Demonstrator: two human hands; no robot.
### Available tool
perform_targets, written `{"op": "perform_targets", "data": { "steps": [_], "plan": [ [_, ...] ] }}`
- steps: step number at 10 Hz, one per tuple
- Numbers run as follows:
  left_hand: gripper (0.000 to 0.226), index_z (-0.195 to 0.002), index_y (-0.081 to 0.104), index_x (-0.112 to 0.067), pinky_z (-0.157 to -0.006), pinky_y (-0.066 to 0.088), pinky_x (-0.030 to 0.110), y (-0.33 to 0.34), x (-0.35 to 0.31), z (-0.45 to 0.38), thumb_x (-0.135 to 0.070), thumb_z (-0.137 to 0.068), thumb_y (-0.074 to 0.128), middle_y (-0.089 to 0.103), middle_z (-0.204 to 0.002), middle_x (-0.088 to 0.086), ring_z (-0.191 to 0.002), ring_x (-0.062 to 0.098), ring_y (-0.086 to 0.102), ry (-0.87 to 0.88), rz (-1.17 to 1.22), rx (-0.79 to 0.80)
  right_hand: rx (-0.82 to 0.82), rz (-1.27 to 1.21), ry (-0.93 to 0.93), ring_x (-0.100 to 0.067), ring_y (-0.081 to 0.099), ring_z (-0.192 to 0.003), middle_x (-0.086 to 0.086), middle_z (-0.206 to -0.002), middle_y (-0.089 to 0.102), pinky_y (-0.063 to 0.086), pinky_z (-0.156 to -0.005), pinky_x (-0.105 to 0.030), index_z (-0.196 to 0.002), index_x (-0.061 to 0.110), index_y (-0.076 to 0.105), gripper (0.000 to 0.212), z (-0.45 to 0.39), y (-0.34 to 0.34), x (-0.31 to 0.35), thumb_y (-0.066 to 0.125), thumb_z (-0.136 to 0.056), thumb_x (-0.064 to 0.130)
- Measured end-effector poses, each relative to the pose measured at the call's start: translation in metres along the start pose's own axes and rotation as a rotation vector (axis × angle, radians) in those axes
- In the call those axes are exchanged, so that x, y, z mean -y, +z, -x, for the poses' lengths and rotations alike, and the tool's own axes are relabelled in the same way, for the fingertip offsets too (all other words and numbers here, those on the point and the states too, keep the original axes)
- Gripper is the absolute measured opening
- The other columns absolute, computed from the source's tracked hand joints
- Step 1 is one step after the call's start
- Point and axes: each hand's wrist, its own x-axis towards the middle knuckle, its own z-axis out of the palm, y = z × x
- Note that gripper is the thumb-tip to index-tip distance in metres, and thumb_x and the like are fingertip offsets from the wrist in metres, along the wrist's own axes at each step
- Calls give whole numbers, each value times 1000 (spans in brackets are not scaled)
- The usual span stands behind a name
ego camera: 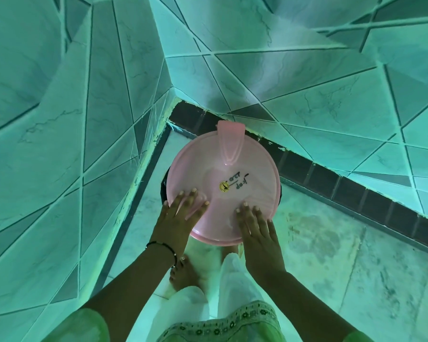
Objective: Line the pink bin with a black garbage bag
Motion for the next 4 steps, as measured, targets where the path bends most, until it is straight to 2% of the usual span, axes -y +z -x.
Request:
{"op": "perform_targets", "data": {
  "steps": [1, 2, 3, 4],
  "plan": [
    [87, -137, 47, -19, -98, 37, 62, -217, -60, 23, 2, -56, 70, 47, -141, 20, -127, 43, 47, 314, -187, -213, 119, 26, 57, -38, 39, -134, -9, -148, 41, 39, -101, -57, -141, 11, 39, 83, -4, -19, 3, 64, -64, -4],
    [83, -149, 10, -29, -117, 10, 52, -258, -76, 35, -2, -82, 52, -1, -160, 4, -147, 29, 4, 263, -246, 29, 299, -86, 107, -30, 20, -144, -1, -158, 20, 25, -115, -49, -148, 17, 22, 76, -15, -47, 11, 59, -83, 4],
    [68, -149, 12, -17, -120, 15, 41, -285, -92, 55, -16, -91, 48, 10, -159, 3, -146, 22, 12, 233, -27, 39, 287, -213, 229, -21, 27, -143, 3, -155, 27, 21, -115, -41, -148, 22, 25, 64, -17, -97, 24, 51, -91, 9],
    [50, -140, 37, -13, -114, 32, 37, -327, -104, 95, -15, -91, 50, 42, -146, 4, -137, 21, 37, 140, 414, -52, 127, -451, 375, -19, 43, -134, 3, -147, 44, 30, -111, -38, -140, 23, 42, 49, 15, -153, 44, 50, -93, 12]
  ]
}}
